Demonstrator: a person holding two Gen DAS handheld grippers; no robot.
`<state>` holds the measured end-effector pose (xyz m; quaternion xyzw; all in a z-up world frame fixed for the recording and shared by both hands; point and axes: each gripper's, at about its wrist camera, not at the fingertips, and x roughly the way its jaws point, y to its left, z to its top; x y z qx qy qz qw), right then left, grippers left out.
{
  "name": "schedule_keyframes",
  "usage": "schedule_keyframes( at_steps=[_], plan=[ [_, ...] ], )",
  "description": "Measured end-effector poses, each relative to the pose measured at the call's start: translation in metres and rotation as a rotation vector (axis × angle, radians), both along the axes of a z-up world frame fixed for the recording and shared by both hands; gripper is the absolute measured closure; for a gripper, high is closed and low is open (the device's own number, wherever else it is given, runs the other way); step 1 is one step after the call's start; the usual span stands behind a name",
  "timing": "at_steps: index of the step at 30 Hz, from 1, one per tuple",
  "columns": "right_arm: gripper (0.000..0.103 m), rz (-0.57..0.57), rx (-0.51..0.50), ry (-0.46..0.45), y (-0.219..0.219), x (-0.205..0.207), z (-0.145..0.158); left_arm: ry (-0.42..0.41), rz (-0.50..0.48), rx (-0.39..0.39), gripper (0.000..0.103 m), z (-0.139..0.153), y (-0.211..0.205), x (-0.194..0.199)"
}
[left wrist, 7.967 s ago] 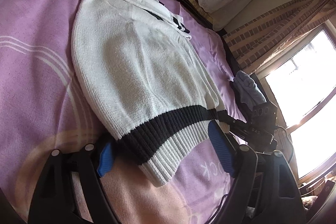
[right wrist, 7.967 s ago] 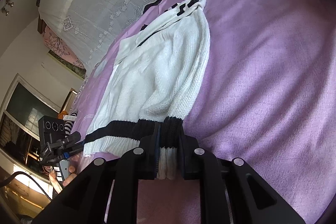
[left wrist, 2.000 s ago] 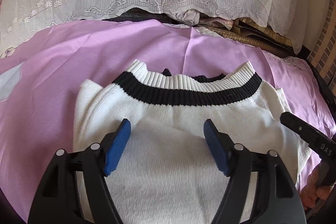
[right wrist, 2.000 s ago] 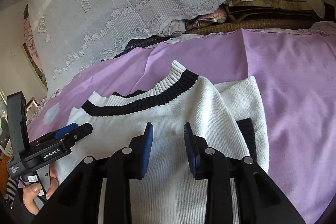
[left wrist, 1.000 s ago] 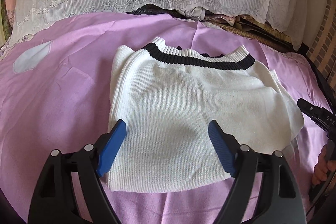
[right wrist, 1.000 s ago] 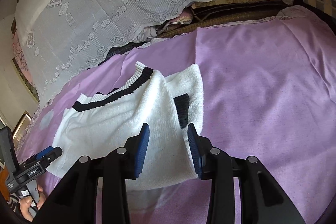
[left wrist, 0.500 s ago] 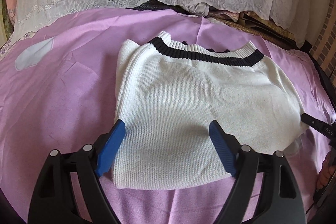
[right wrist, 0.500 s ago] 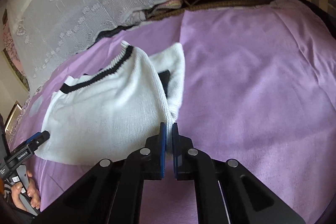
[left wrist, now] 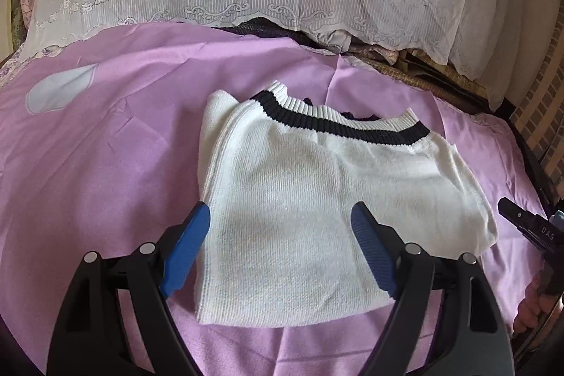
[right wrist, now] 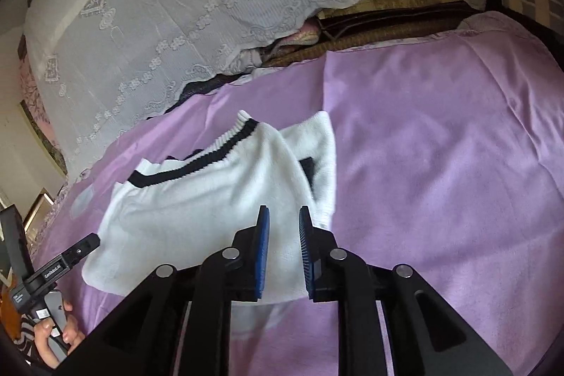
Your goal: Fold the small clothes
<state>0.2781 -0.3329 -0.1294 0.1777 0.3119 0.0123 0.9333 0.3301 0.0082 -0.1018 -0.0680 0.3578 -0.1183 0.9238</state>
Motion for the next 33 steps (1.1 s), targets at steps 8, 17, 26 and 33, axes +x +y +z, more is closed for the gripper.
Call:
schedule_keyframes(
  at_steps=[8, 17, 26, 33],
  plan=[
    [0.055, 0.114, -0.061, 0.100, 0.042, 0.042, -0.030, 0.053, -0.003, 0.176, 0.021, -0.023, -0.028, 0.018],
    [0.029, 0.165, -0.018, 0.046, 0.044, 0.029, -0.026, 0.044, -0.003, 0.200, 0.019, -0.025, -0.030, 0.013],
    [0.014, -0.080, 0.111, 0.013, -0.006, 0.011, -0.028, 0.042, -0.009, 0.191, 0.015, -0.025, -0.029, 0.011],
    [0.006, -0.050, 0.163, 0.083, -0.010, 0.021, -0.041, 0.043, -0.016, 0.187, 0.009, -0.025, -0.030, 0.011]
  ],
)
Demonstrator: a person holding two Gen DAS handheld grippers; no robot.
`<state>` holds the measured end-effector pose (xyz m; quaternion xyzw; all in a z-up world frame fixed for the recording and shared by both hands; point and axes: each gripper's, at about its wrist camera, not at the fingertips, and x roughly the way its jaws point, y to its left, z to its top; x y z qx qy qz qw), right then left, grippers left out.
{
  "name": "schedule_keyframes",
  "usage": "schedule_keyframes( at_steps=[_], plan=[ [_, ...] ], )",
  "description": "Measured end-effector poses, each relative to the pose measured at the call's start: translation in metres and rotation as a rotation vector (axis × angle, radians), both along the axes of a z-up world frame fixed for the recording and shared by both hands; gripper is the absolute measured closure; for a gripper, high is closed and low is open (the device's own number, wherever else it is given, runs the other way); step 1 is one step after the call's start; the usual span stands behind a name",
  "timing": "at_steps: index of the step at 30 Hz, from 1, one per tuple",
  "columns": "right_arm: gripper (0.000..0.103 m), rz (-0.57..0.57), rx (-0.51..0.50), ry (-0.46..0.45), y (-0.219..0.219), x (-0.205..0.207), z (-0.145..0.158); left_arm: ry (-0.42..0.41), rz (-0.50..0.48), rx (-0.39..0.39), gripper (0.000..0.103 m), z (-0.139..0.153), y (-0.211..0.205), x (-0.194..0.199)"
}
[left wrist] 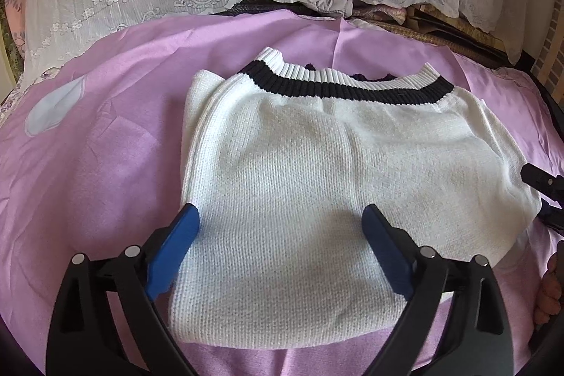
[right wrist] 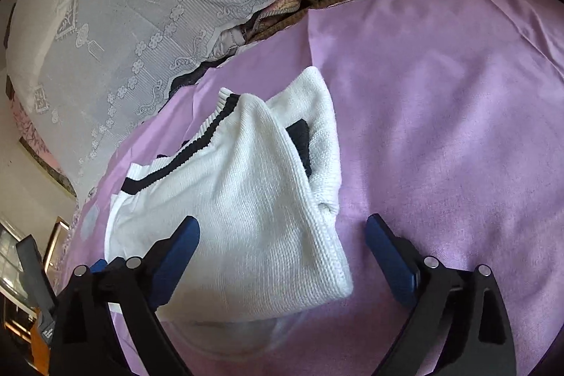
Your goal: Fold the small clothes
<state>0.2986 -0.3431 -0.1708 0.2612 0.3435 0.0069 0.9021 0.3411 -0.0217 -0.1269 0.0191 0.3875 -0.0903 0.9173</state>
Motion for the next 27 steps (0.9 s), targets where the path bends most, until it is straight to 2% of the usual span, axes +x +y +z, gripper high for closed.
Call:
schedule_keyframes(
  at_steps=[4, 9, 13, 15, 18, 20, 24, 27],
  plan=[
    [0.006, 0.003, 0.015, -0.006, 0.000, -0.001, 0.000, 0.002, -0.013, -0.014, 0.005, -0.001, 0.000, 0.000],
    [0.004, 0.012, 0.021, -0.009, -0.001, -0.002, 0.000, -0.003, -0.009, -0.016, 0.005, 0.000, 0.000, -0.002],
    [0.004, 0.035, 0.032, -0.012, 0.001, -0.009, 0.001, -0.067, 0.027, 0.012, 0.005, 0.011, 0.003, -0.017],
    [0.004, 0.049, 0.034, -0.010, 0.003, -0.015, 0.001, -0.086, 0.009, -0.038, 0.005, 0.020, 0.007, -0.025],
    [0.004, 0.070, 0.039, -0.006, 0.007, -0.026, 0.002, -0.025, -0.066, -0.216, 0.005, 0.026, 0.012, -0.027],
    [0.004, 0.086, 0.039, -0.002, 0.009, -0.033, 0.003, 0.018, -0.099, -0.251, 0.005, 0.022, 0.007, -0.025],
    [0.005, 0.098, 0.024, 0.005, 0.014, -0.039, 0.003, 0.067, -0.098, -0.136, 0.005, 0.004, -0.013, -0.016],
    [0.005, 0.094, 0.026, 0.009, 0.014, -0.036, 0.002, 0.074, -0.097, -0.041, 0.004, -0.004, -0.027, -0.014]
  ],
)
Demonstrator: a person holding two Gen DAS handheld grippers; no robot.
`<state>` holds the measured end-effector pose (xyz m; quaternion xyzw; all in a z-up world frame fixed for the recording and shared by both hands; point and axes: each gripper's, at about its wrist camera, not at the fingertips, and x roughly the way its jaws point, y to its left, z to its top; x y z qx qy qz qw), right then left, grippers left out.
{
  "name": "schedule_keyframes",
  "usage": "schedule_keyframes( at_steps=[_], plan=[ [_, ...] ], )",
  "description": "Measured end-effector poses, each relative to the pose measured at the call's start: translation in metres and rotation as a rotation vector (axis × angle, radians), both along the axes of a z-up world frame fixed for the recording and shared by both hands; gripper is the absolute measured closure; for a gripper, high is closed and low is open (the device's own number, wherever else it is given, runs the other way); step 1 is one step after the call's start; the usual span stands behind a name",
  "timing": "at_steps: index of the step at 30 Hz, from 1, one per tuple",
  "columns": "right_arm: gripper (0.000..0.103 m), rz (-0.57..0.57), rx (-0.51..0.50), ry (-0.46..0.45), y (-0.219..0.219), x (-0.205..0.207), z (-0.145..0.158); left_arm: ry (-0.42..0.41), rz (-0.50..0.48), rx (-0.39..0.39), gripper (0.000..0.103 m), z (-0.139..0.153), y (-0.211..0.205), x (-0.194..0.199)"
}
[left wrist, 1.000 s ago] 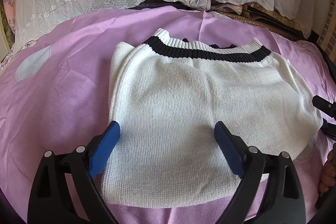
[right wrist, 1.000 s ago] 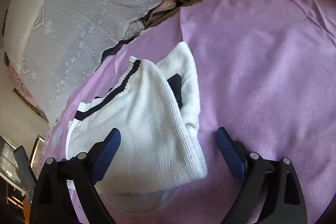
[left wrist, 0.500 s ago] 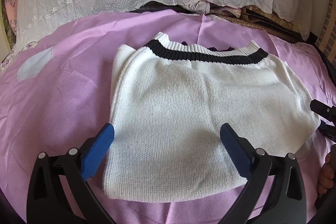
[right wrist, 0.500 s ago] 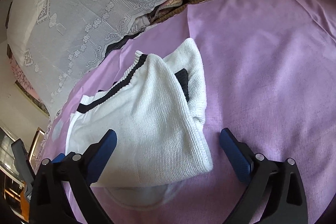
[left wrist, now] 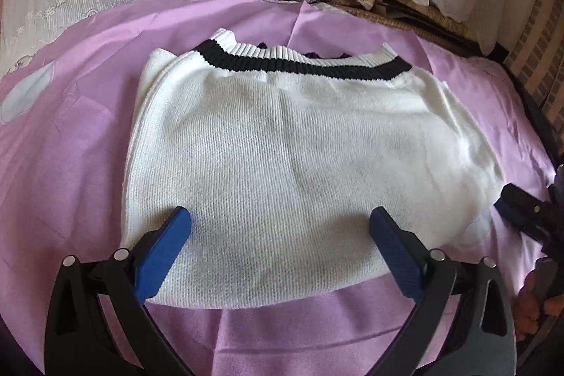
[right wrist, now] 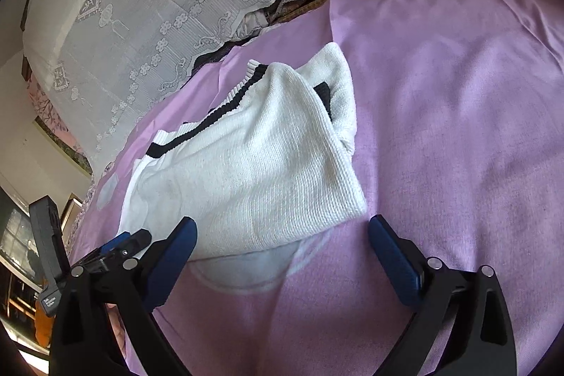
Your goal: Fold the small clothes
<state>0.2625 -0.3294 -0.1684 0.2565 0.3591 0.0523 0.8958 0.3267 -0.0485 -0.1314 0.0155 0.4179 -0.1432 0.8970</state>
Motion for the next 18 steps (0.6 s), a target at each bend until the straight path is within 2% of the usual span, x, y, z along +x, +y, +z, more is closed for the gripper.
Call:
schedule_keyframes(
  at_steps=[3, 5, 10, 15, 18],
  plan=[
    [0.010, -0.019, 0.015, -0.001, -0.004, 0.003, -0.001, -0.015, 0.003, 0.058, 0.004, -0.003, -0.007, -0.001],
    [0.015, -0.038, 0.038, -0.002, -0.008, 0.007, -0.002, -0.014, 0.006, 0.047, 0.004, -0.002, -0.004, -0.002],
    [0.020, -0.092, 0.094, -0.005, -0.021, 0.029, -0.005, -0.026, 0.013, -0.002, 0.004, 0.001, 0.004, -0.004],
    [0.025, -0.120, 0.136, -0.006, -0.033, 0.053, -0.006, -0.076, 0.028, -0.119, 0.004, 0.017, 0.019, -0.009],
    [0.032, -0.128, 0.138, -0.004, -0.037, 0.063, -0.008, -0.080, 0.032, -0.152, 0.004, 0.027, 0.020, -0.006]
  ],
)
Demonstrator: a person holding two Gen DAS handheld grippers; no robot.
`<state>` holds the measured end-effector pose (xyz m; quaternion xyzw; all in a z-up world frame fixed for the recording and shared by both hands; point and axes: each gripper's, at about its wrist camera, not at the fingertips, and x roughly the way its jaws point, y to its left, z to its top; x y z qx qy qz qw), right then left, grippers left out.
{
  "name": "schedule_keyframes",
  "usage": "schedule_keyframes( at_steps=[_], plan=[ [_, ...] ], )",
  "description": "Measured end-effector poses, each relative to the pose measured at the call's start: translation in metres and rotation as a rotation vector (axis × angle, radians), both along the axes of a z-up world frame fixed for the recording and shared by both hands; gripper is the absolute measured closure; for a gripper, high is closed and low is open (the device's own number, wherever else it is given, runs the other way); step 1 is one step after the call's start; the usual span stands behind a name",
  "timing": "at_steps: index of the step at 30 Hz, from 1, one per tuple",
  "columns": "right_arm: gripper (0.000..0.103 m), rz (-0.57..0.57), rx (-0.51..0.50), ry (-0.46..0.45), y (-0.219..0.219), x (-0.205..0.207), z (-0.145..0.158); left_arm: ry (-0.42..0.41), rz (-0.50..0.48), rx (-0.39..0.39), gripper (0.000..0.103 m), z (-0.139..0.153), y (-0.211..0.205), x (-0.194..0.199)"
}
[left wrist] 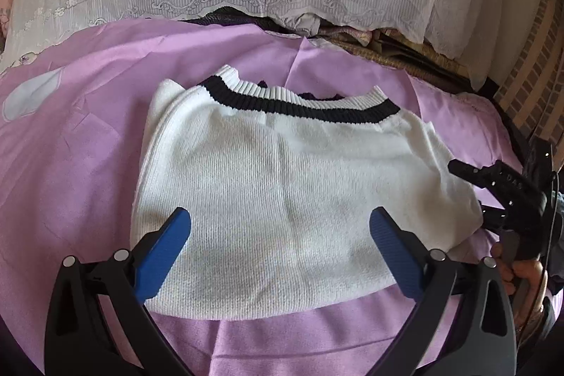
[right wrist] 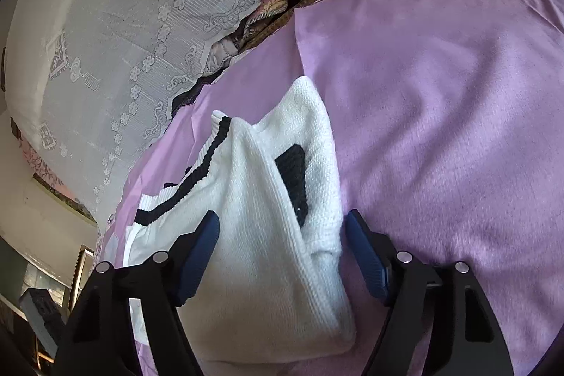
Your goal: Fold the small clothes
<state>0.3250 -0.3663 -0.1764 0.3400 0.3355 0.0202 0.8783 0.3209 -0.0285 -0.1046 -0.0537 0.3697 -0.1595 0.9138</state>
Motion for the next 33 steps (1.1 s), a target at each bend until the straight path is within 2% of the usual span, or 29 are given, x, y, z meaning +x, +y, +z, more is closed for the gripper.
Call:
schedule_keyframes(
  at_steps=[2, 5, 10, 12, 15, 16, 24, 26, 28, 33],
  plan=[
    [0.041, 0.000, 0.001, 0.000, -0.001, 0.004, -0.002, 0.010, 0.013, -0.005, 0.004, 0.004, -0.004, 0.005],
    [0.049, -0.007, 0.018, -0.005, -0.005, 0.007, -0.004, 0.027, 0.037, 0.028, 0.004, 0.006, -0.020, 0.017],
    [0.049, 0.002, 0.022, -0.006, -0.005, 0.008, -0.005, -0.029, 0.071, 0.158, 0.004, 0.016, -0.058, 0.028],
    [0.049, 0.005, 0.016, -0.003, -0.004, 0.008, -0.005, -0.021, 0.065, 0.190, 0.004, 0.008, -0.070, 0.034],
    [0.049, 0.008, 0.014, -0.002, -0.004, 0.008, -0.005, 0.068, 0.029, 0.231, 0.004, -0.028, -0.080, 0.050],
    [0.049, 0.008, 0.011, 0.000, -0.004, 0.009, -0.005, 0.068, 0.031, 0.209, 0.004, -0.026, -0.077, 0.051],
    [0.049, 0.009, -0.004, 0.003, -0.002, 0.009, -0.004, 0.060, 0.034, 0.205, 0.004, -0.027, -0.078, 0.045],
    [0.062, 0.011, 0.002, -0.005, -0.002, 0.008, -0.003, 0.059, 0.030, 0.192, 0.004, -0.026, -0.075, 0.043],
    [0.069, 0.018, 0.017, -0.023, -0.002, 0.006, -0.002, 0.058, 0.022, 0.175, 0.004, -0.026, -0.072, 0.041],
    [0.072, 0.038, 0.008, -0.049, 0.002, 0.005, 0.003, 0.058, 0.007, 0.160, 0.004, -0.026, -0.067, 0.038]
  ],
)
